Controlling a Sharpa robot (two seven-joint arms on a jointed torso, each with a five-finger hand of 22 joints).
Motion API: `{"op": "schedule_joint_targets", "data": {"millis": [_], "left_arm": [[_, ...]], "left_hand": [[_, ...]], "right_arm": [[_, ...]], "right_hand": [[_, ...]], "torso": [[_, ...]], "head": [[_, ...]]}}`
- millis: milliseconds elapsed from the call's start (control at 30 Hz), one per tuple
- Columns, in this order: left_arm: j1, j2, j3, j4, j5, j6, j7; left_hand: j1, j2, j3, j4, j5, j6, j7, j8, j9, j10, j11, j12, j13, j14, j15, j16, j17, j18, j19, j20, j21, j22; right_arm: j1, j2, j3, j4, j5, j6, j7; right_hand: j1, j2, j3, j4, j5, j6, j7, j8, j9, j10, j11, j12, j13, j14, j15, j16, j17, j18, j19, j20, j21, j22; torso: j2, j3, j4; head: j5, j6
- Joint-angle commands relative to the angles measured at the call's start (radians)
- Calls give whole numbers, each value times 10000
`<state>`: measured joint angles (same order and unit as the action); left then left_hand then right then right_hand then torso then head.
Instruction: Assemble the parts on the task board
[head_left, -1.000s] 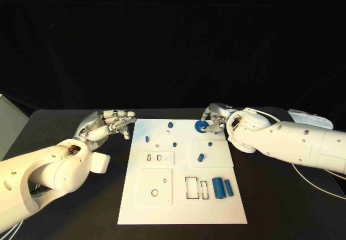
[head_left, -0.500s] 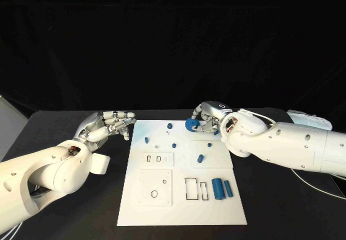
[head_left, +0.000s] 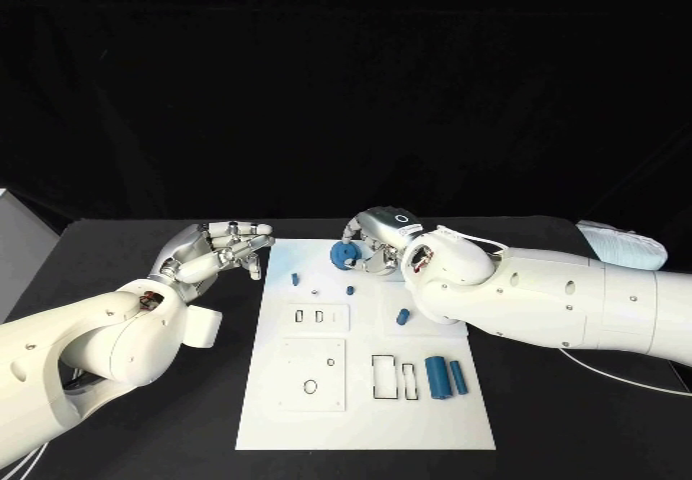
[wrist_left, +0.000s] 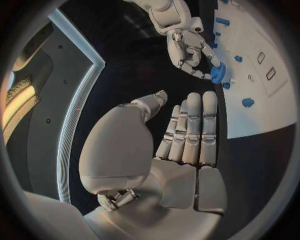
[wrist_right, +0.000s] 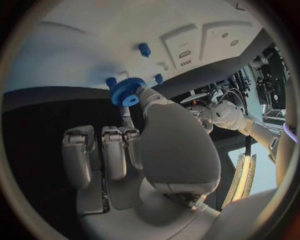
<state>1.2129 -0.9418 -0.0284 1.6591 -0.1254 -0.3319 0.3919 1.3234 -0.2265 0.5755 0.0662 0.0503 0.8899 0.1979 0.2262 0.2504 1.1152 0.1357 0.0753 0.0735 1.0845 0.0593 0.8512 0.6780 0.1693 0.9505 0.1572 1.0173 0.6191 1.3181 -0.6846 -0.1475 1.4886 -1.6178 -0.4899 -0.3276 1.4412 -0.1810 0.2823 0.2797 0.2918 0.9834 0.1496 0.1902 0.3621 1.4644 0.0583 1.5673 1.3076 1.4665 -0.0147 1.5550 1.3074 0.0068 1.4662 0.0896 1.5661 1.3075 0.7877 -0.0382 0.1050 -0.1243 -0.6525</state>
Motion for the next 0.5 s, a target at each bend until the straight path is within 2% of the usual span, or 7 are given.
{"op": "schedule_joint_targets", "data": {"millis": [33, 167, 500], "left_arm": [[8, 23, 8, 30, 34, 180, 47], [8, 23, 8, 33, 34, 183, 45], [8, 68, 8, 3, 34, 195, 43]], "left_hand": [[-10, 68, -2, -82, -6, -83, 1, -40, 17, -55, -14, 25, 10, -84, 0, 42, -16, 150, -60, -17, 31, 9], [-10, 68, -2, -82, -6, -83, 1, -40, 17, -55, -14, 25, 10, -84, 0, 42, -16, 150, -60, -17, 31, 9], [-12, 88, 10, -97, -6, -85, 1, -36, 30, -64, -14, 38, 13, -96, 1, 62, -29, 151, -94, -14, 72, 29]], "right_arm": [[-70, 184, -12, -148, -575, -34, -187], [-148, 400, -25, -330, -612, 31, -220], [-285, 753, -51, -687, -617, 226, -236]], "right_hand": [[-9, -48, 61, 0, -11, 273, -193, 47, 12, 1063, -82, 35, 2632, 958, -87, 61, 2258, -68, 1046, -78, 47, 2633], [-14, -65, 82, -6, -27, 264, -191, 36, 6, 1063, -83, 35, 2632, 960, -88, 63, 2265, -68, 1046, -80, 47, 2633], [-36, -104, 127, -11, -62, 235, -180, 8, -11, 1063, -78, 35, 2632, 960, -85, 63, 2268, -68, 1046, -83, 47, 2633]], "torso": [[16, 0, 0], [16, 2, -18], [18, 9, -14]], "head": [[34, -23], [60, -45], [70, -102]]}}
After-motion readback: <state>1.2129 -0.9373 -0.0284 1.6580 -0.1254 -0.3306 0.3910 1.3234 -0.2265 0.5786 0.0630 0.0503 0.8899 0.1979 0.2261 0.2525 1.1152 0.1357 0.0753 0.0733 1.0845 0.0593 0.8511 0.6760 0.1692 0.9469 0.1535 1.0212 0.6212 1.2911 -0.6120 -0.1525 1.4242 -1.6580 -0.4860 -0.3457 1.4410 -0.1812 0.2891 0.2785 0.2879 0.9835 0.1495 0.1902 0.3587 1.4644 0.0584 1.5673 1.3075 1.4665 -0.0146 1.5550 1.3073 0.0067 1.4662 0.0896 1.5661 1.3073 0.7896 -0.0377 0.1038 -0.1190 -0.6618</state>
